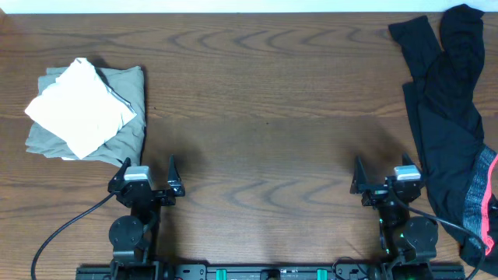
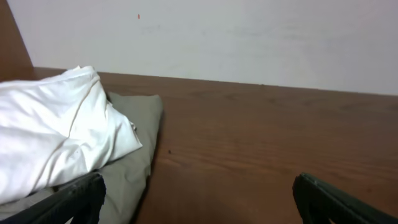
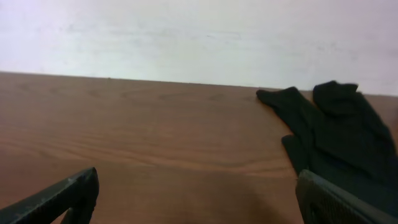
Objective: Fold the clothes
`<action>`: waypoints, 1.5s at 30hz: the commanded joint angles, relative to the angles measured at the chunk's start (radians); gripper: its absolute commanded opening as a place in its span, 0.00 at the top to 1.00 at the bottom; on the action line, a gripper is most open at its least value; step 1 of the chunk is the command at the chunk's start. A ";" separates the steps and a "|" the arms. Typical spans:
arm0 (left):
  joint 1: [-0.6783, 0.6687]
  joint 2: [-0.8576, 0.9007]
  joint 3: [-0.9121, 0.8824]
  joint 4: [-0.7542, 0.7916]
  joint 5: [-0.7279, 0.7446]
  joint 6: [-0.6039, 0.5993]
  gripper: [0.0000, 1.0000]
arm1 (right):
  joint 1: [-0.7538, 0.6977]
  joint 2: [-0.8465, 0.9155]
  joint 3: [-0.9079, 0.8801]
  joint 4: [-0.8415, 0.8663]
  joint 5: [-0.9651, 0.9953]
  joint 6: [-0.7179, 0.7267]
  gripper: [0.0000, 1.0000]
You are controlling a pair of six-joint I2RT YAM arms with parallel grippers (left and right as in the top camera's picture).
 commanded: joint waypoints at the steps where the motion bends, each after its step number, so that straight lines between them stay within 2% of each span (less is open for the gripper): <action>1: -0.002 -0.006 -0.016 -0.001 -0.024 -0.127 0.02 | -0.010 -0.005 0.000 -0.001 -0.035 0.079 0.01; 7: -0.002 0.007 0.062 -0.016 0.076 -0.161 0.02 | -0.010 0.028 0.074 -0.066 -0.040 0.079 0.01; 11: -0.002 0.074 0.184 -0.104 0.109 -0.165 0.02 | -0.010 0.105 0.196 -0.168 -0.014 0.078 0.01; 19: -0.002 0.375 0.544 -0.391 0.202 -0.169 0.02 | -0.010 0.432 0.478 -0.376 0.027 0.079 0.01; 26: -0.002 0.677 0.908 -0.789 0.218 -0.156 0.02 | -0.010 0.799 0.752 -0.586 -0.068 0.079 0.01; 31: -0.002 0.788 0.996 -0.875 0.230 -0.157 0.02 | -0.010 0.953 0.845 -0.581 -0.121 0.079 0.01; 34: -0.002 0.805 0.996 -0.886 0.237 -0.157 0.02 | -0.029 0.995 0.847 -0.545 0.056 0.135 0.01; 36: -0.002 0.808 0.996 -0.888 0.237 -0.157 0.02 | -0.076 1.017 0.847 -0.525 0.191 0.206 0.01; 38: -0.002 0.809 0.996 -0.888 0.237 -0.157 0.02 | -0.160 1.037 0.848 -0.483 0.211 0.210 0.01; 41: -0.002 0.809 0.996 -0.889 0.237 -0.157 0.02 | -0.336 1.072 0.848 -0.410 0.182 0.210 0.01; 45: -0.002 0.809 0.996 -0.894 0.237 -0.157 0.02 | -0.578 1.145 0.848 -0.308 0.047 0.187 0.01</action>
